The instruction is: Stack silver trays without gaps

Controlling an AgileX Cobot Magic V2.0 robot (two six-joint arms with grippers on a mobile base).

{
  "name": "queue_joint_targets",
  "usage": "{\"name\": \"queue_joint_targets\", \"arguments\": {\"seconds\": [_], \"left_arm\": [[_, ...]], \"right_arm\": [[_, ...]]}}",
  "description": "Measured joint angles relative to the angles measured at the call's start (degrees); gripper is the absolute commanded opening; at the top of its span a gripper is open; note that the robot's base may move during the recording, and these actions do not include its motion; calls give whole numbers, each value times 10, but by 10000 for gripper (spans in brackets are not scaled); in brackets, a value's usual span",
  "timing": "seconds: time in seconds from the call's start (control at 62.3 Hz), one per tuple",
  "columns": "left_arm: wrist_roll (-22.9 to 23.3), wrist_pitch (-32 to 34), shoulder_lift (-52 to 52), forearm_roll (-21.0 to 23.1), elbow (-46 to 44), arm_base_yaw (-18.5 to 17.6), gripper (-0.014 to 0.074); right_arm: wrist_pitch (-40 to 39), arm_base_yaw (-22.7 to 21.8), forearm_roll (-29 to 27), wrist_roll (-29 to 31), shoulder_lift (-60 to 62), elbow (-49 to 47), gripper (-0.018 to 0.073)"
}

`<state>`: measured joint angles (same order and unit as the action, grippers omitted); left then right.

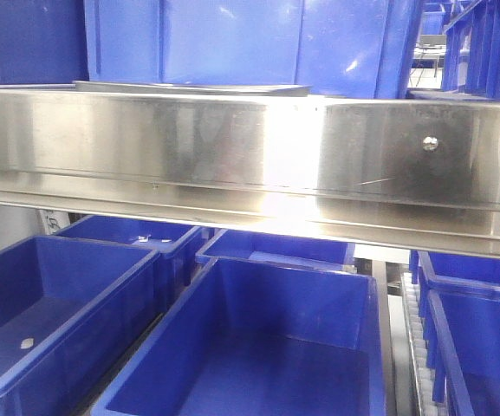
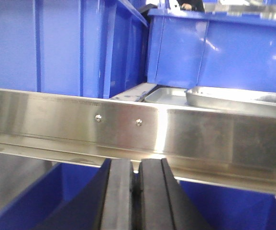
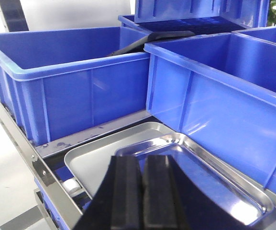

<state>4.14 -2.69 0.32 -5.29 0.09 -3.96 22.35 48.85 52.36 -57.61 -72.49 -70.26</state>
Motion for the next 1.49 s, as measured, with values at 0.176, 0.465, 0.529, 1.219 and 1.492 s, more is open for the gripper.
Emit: {"name": "queue_joint_targets", "arguments": {"seconds": [0.176, 0.465, 0.529, 1.219, 1.492], "left_arm": [[-17, 0, 0, -1, 0, 0, 4], [-20, 0, 0, -1, 0, 0, 4], [-20, 0, 0, -1, 0, 0, 4], [-21, 0, 0, -1, 0, 0, 4], [-21, 0, 0, -1, 0, 0, 4]], "right_arm": [[-1, 0, 0, -1, 0, 0, -71], [-1, 0, 0, -1, 0, 0, -71], [-2, 0, 0, -1, 0, 0, -71], [-6, 0, 0, -1, 1, 0, -71], [-10, 0, 10, 0, 44, 5, -71]]}}
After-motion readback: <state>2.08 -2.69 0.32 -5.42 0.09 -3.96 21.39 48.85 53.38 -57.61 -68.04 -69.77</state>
